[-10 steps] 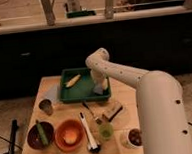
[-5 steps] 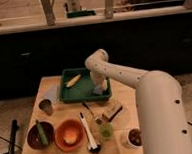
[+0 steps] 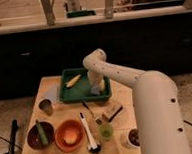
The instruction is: Wipe tray with sponge
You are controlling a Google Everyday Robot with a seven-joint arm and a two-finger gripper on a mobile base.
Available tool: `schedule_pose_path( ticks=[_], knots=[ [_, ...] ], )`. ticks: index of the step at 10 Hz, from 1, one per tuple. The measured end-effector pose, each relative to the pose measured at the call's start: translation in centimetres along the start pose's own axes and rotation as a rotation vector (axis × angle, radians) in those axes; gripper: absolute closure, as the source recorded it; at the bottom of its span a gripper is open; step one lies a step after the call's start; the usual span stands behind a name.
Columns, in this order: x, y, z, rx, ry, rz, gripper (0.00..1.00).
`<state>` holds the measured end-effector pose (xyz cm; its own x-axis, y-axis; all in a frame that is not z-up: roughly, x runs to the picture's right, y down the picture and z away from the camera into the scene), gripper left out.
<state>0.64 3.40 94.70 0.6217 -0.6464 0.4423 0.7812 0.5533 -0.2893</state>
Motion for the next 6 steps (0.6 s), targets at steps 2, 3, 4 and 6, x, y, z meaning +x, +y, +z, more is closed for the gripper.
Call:
schedule_pose_path(
  ticks=[2,3,4,6],
  knots=[
    [-0.1,-0.4,0.5,0.003,-0.03,-0.013,1.0],
    [-0.1,-0.6,0.9,0.007,-0.044,-0.013,1.0],
    [-0.2,-0.7,1.4,0.013,-0.062,-0.011,1.0],
    [-0.1,-0.8,1.7,0.023,-0.076,-0.005,1.0]
  ],
)
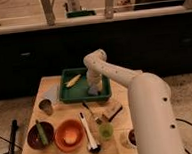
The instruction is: Wipe tray with sponge
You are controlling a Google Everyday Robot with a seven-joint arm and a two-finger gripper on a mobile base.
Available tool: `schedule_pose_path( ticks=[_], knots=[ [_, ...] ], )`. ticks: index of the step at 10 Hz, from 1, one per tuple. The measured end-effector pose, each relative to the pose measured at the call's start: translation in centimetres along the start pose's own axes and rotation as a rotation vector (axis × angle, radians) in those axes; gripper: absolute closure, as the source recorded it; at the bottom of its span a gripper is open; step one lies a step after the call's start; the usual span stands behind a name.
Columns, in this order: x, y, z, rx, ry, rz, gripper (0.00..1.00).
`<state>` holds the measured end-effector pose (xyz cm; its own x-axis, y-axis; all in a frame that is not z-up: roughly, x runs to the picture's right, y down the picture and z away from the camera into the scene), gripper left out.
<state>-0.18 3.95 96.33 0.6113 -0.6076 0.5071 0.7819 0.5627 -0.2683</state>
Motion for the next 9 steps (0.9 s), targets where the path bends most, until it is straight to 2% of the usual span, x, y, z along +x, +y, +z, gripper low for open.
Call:
schedule_pose_path(
  ticks=[4,6,9],
  knots=[
    [0.9,-0.3,0.2,0.034,-0.021,0.021,1.0],
    [2.1,-1.1,0.4,0.06,-0.04,0.026,1.0],
    [1.9,-3.5,1.3,0.098,-0.121,-0.011,1.0]
  ],
)
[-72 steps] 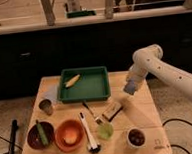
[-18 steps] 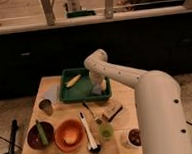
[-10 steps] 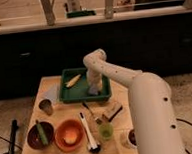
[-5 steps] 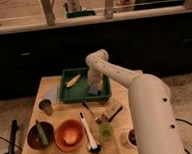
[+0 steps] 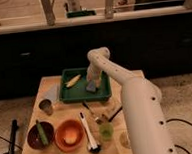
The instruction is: Wipe tray with sponge
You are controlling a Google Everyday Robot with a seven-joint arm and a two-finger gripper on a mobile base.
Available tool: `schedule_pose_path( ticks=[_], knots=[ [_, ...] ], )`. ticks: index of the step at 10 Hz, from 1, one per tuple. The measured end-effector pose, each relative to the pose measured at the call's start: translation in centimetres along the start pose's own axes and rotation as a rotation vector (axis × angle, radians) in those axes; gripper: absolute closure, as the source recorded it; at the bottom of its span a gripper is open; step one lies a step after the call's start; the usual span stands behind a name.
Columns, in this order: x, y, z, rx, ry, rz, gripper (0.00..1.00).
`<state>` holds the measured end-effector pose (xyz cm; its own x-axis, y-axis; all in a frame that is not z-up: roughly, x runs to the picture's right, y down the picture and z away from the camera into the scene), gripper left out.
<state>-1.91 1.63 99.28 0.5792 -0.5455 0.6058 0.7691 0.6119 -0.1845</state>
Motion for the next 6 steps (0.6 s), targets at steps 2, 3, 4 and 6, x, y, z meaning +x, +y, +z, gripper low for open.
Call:
schedule_pose_path(
  ticks=[2,3,4,6],
  knots=[
    [-1.6,-1.9,1.2,0.008,-0.051,-0.051,1.0],
    [-2.5,-2.4,1.6,0.005,-0.075,-0.078,1.0],
    [-3.5,-2.2,1.8,-0.001,-0.092,-0.1,1.0],
    [-5.3,-0.8,1.6,-0.009,-0.114,-0.125,1.0]
  ],
)
